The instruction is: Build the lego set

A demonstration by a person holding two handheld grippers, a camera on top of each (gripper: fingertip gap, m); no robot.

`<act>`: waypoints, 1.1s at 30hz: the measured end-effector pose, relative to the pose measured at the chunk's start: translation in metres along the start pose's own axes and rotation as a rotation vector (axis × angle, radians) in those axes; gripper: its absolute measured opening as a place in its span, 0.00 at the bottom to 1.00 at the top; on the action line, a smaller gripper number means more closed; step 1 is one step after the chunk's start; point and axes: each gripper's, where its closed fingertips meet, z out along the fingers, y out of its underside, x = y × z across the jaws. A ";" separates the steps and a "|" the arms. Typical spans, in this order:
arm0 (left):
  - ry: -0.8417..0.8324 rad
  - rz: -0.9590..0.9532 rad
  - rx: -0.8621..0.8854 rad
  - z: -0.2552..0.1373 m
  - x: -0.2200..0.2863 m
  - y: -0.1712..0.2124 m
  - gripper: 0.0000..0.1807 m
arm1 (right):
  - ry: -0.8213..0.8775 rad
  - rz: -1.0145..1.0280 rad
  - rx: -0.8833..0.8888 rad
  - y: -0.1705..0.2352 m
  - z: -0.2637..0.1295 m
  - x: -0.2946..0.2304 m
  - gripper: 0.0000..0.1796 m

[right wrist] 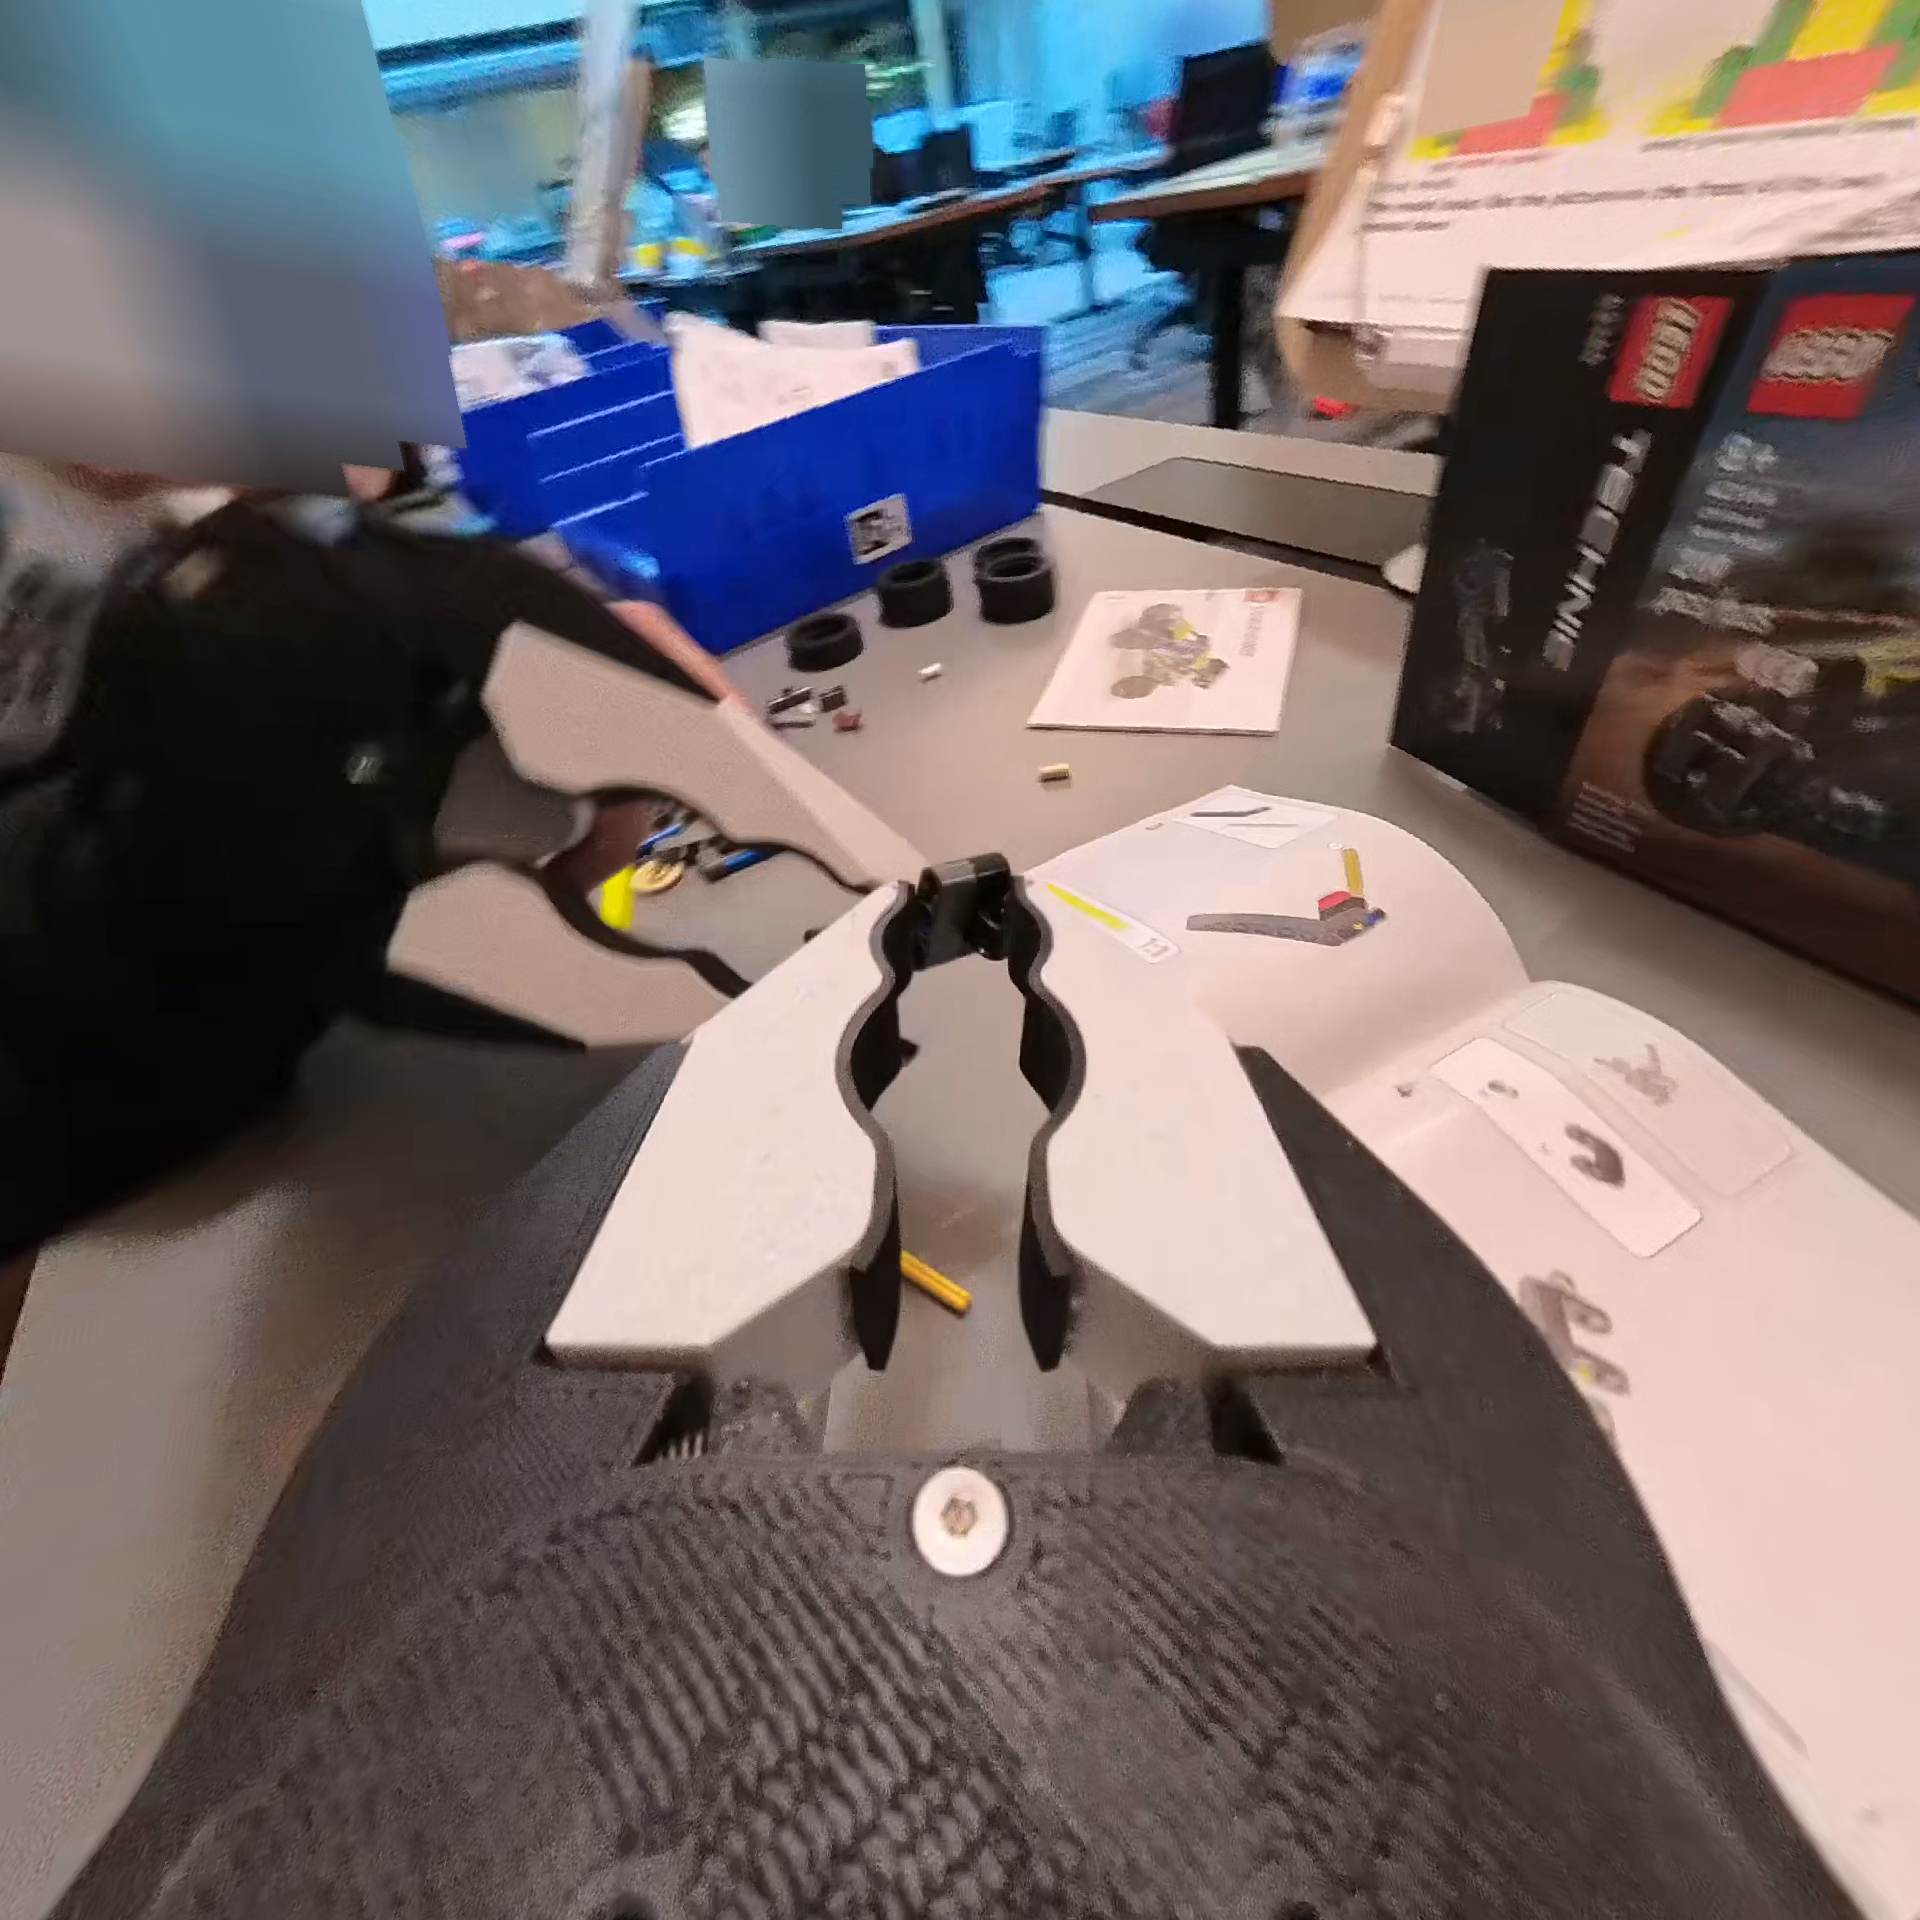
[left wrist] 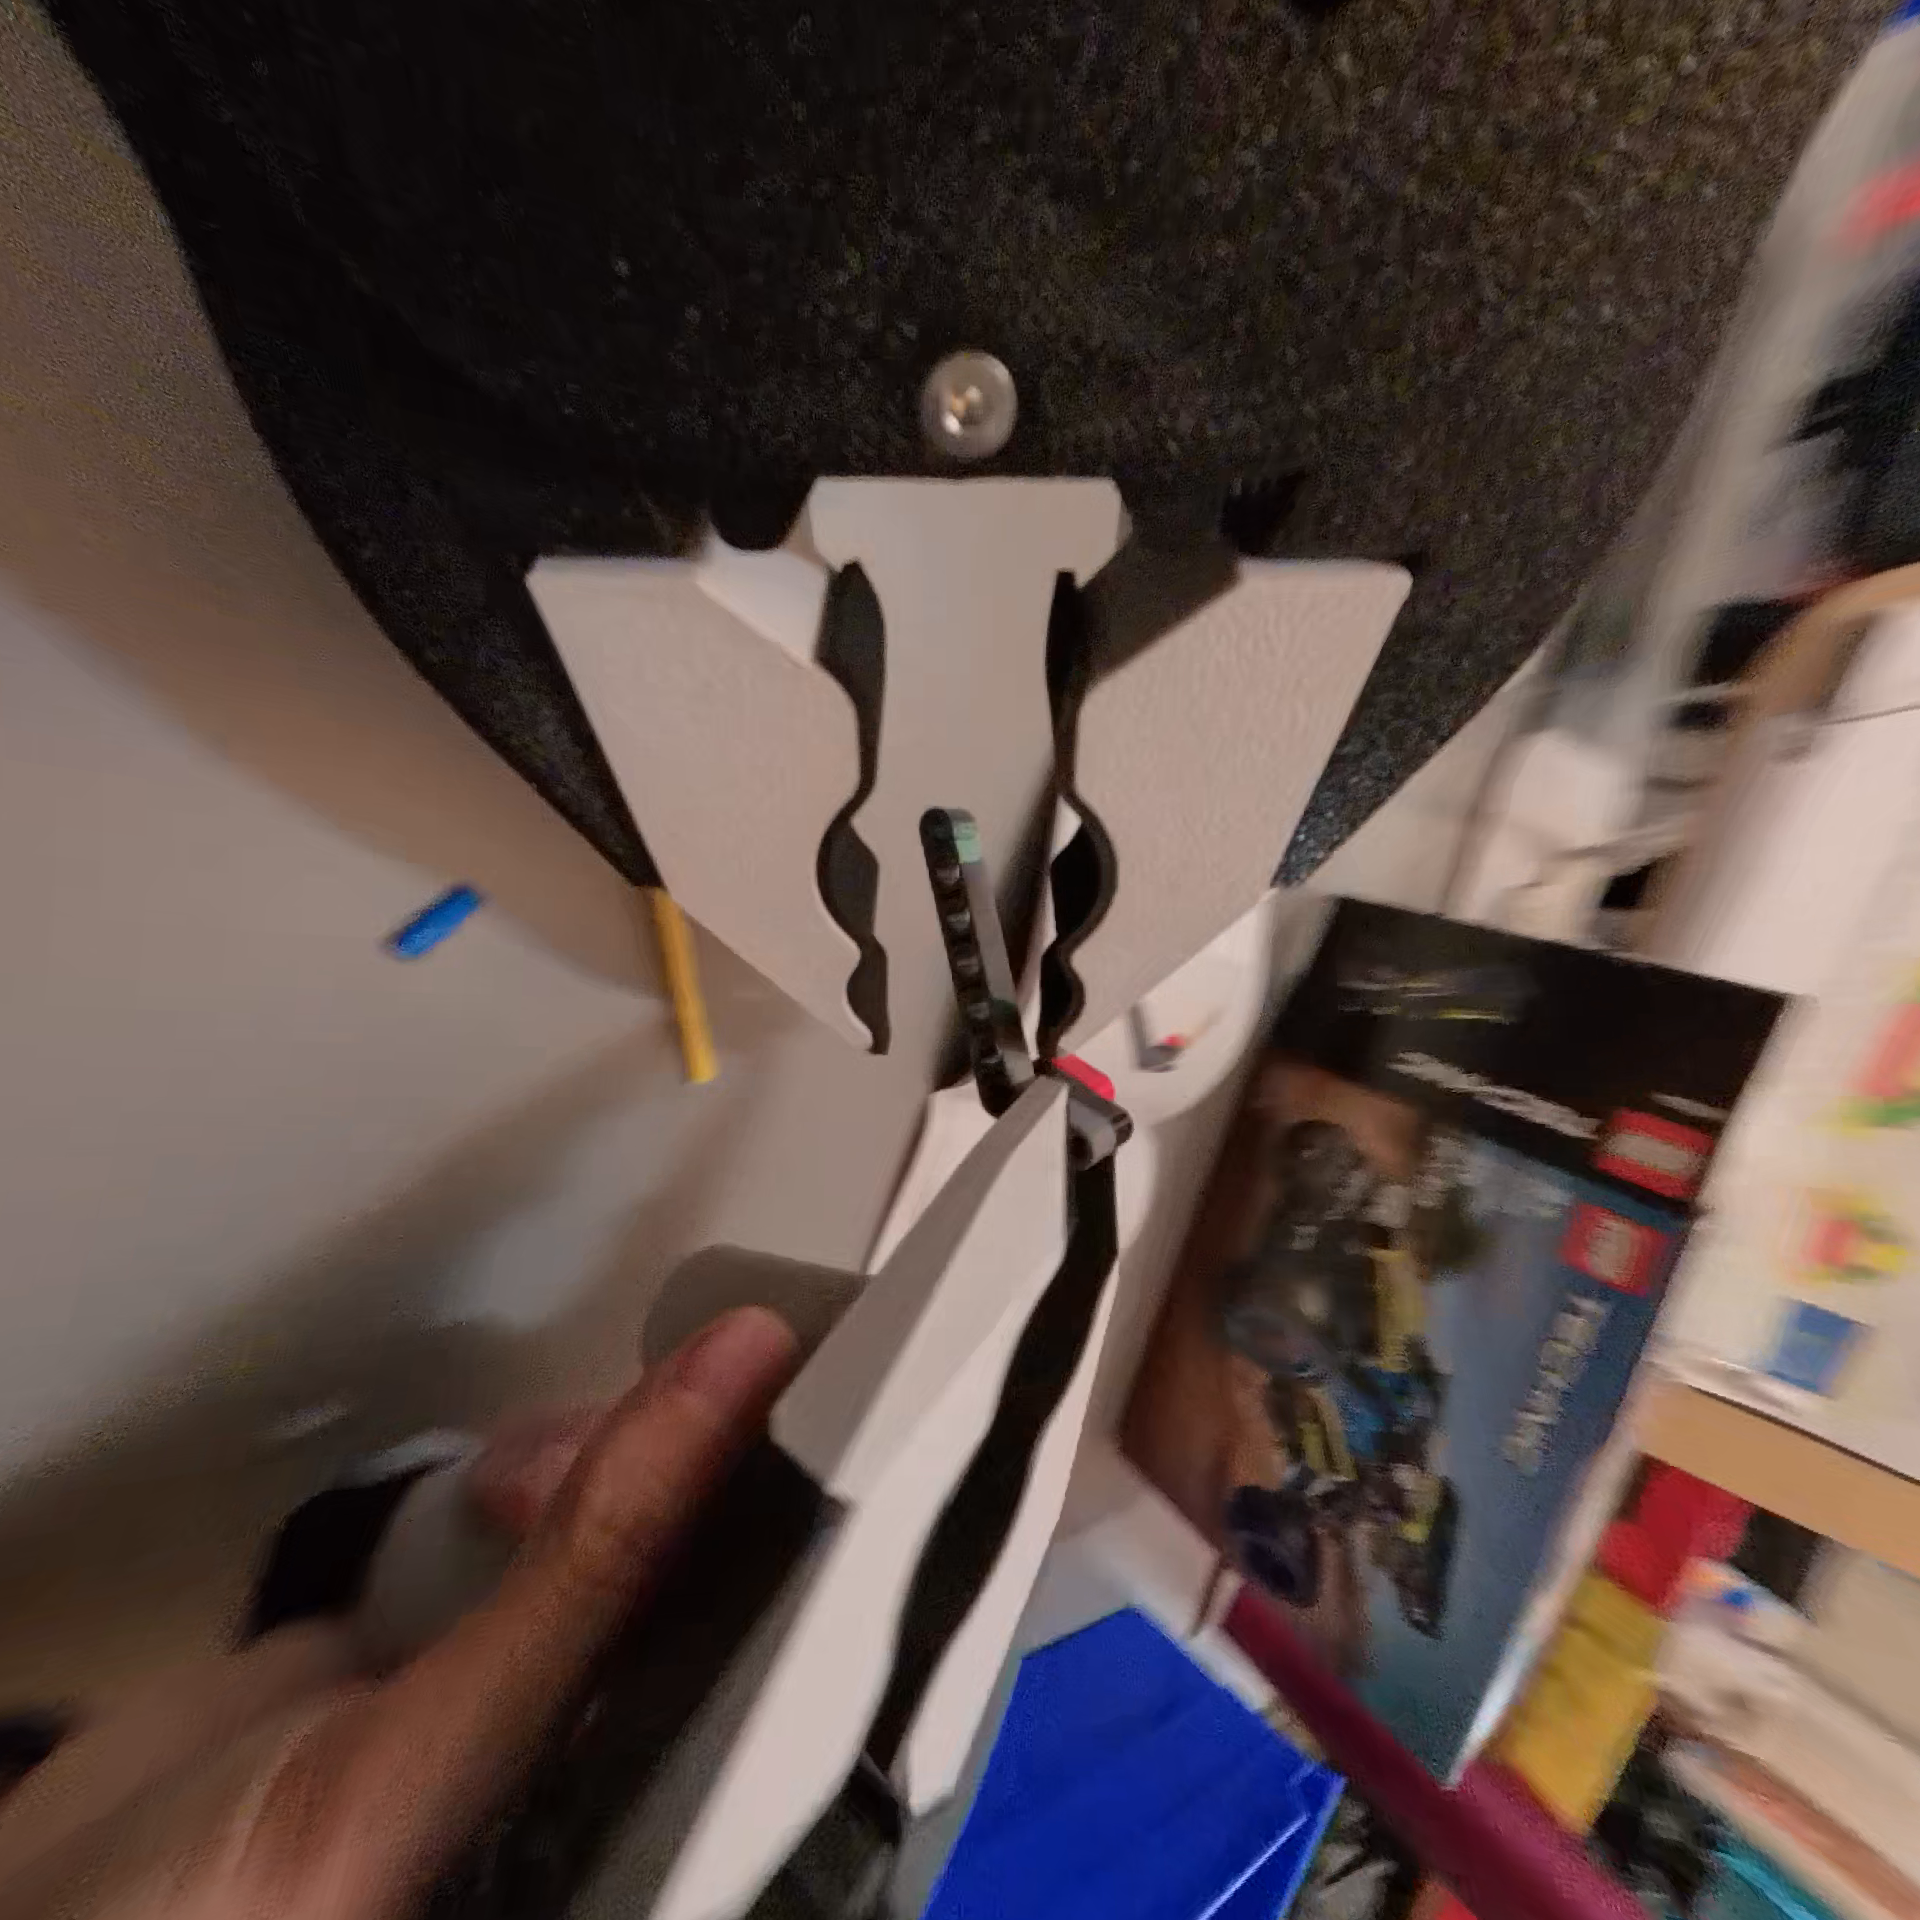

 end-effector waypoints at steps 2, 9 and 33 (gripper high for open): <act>0.211 -0.213 0.114 -0.010 0.012 -0.009 0.22 | -0.116 -0.058 0.016 0.000 -0.008 -0.009 0.08; 0.733 -0.501 0.364 -0.058 0.042 -0.028 0.26 | -0.549 -0.246 -0.017 0.017 -0.027 -0.063 0.08; 0.668 -0.706 0.224 -0.047 0.013 0.020 0.08 | -0.450 -0.520 -0.464 0.082 -0.016 -0.014 0.18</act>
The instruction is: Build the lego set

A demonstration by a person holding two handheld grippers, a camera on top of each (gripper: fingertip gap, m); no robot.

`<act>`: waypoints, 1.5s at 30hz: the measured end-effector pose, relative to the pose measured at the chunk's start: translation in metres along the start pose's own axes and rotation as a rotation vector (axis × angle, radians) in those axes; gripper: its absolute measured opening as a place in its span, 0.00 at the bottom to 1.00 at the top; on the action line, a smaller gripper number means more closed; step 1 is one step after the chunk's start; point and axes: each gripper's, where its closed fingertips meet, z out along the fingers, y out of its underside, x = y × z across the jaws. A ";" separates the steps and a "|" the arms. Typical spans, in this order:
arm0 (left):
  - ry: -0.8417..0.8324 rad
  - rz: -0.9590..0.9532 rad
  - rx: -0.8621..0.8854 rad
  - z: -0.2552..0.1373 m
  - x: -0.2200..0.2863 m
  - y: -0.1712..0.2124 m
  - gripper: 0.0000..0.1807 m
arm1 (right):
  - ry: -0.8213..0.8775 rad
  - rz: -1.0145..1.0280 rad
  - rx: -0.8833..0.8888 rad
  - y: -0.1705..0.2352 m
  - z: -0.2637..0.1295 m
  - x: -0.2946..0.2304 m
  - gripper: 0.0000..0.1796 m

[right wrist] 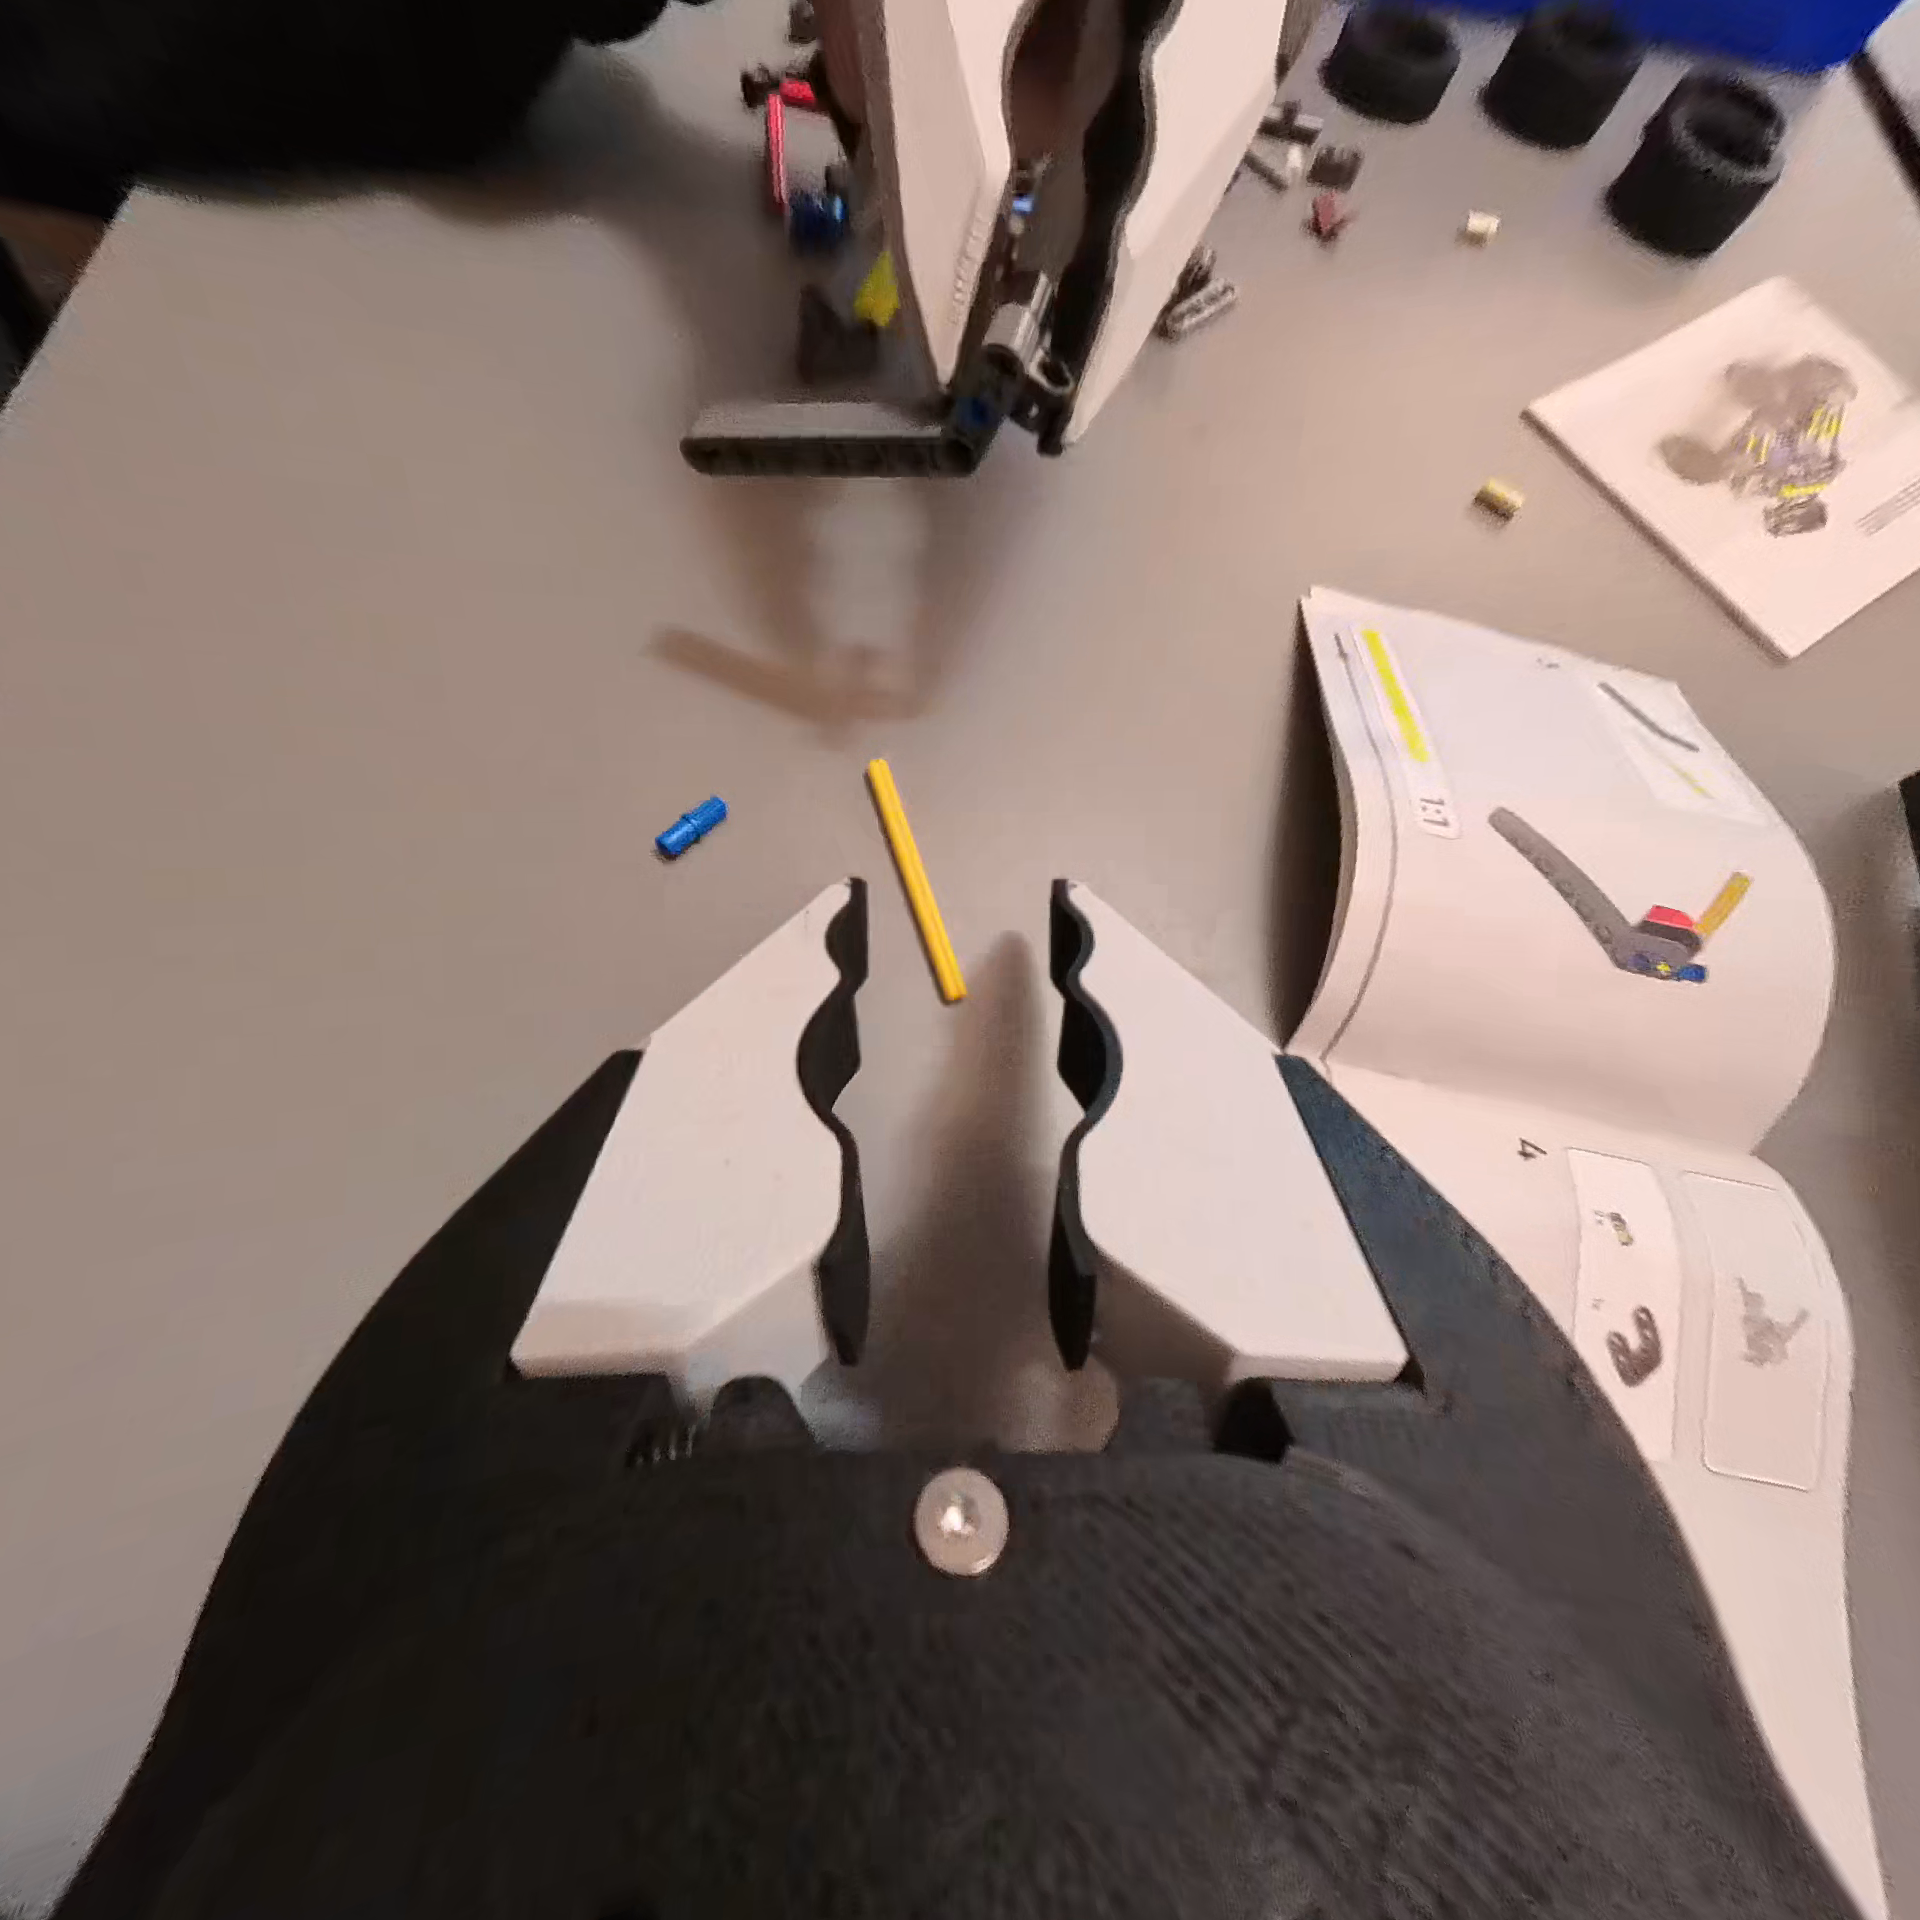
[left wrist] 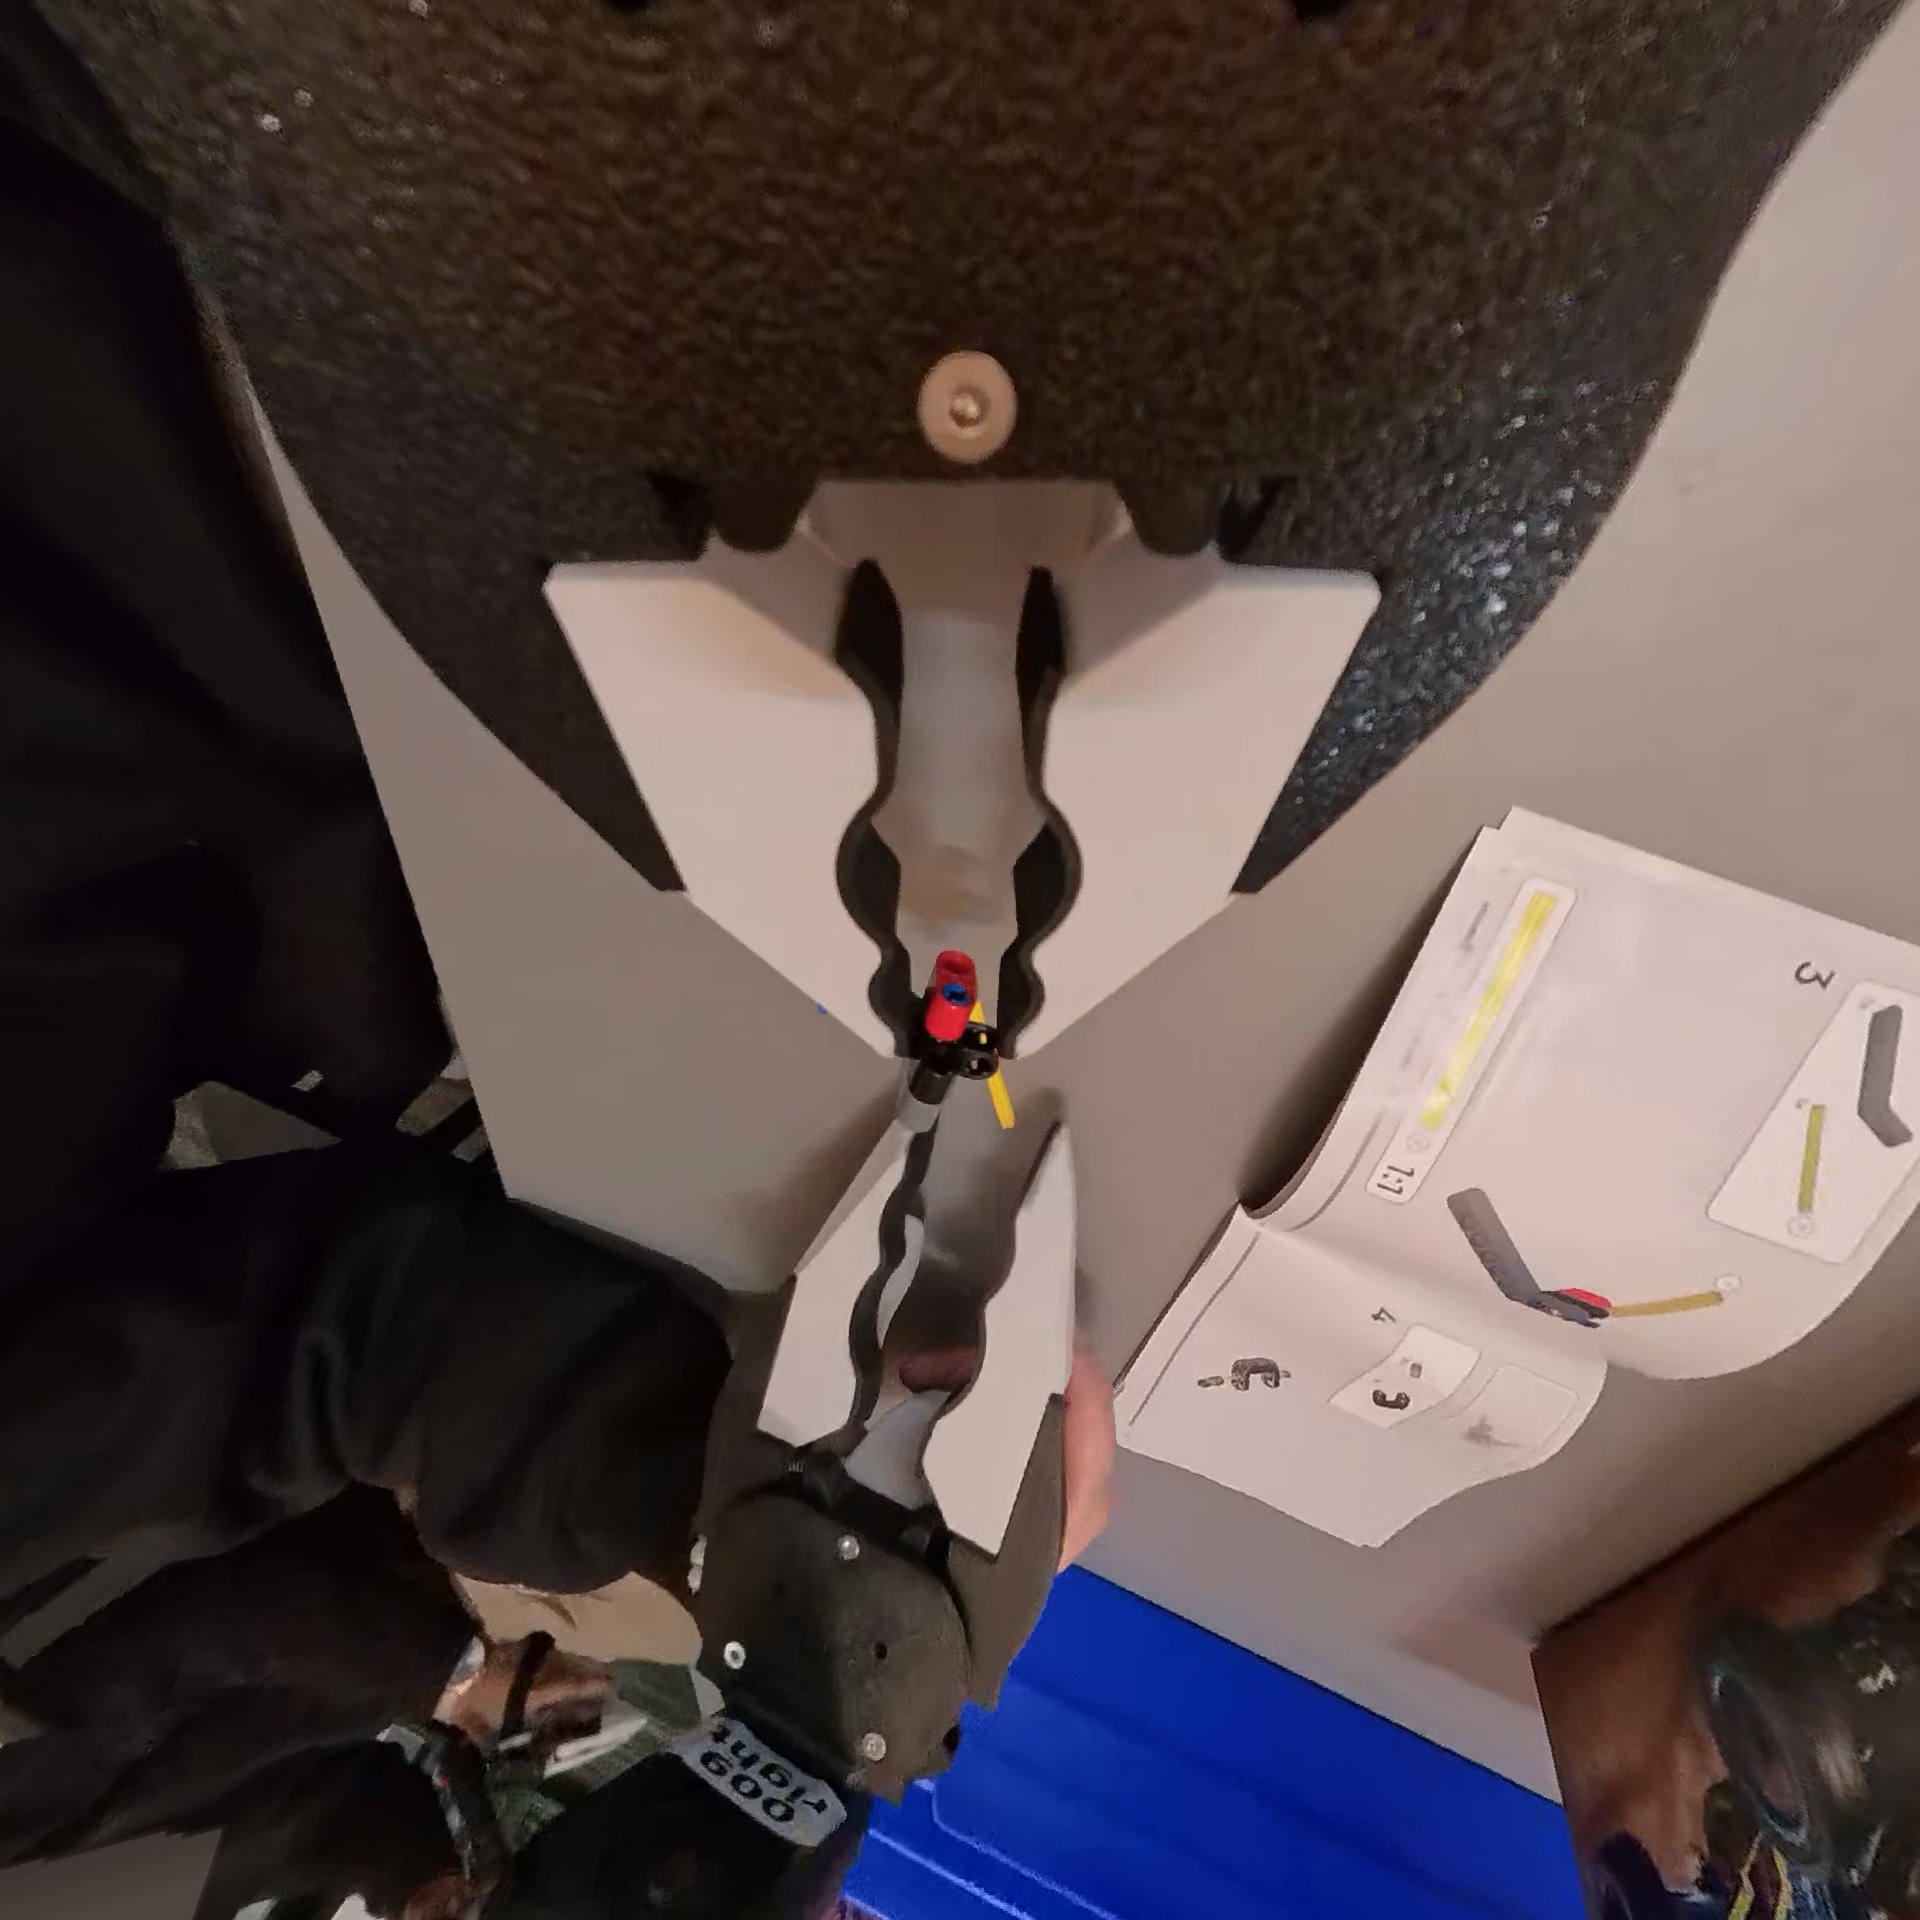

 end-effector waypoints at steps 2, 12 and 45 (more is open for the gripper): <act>0.004 -0.001 -0.010 0.002 0.000 0.002 0.08 | -0.032 0.015 -0.021 0.004 0.005 0.000 0.12; 0.050 0.012 -0.024 0.011 0.006 0.005 0.08 | -0.093 0.000 -0.041 0.012 0.006 -0.003 0.02; -0.108 0.125 -0.010 0.007 -0.018 0.004 0.07 | 0.237 -0.149 0.174 -0.042 -0.020 0.015 0.01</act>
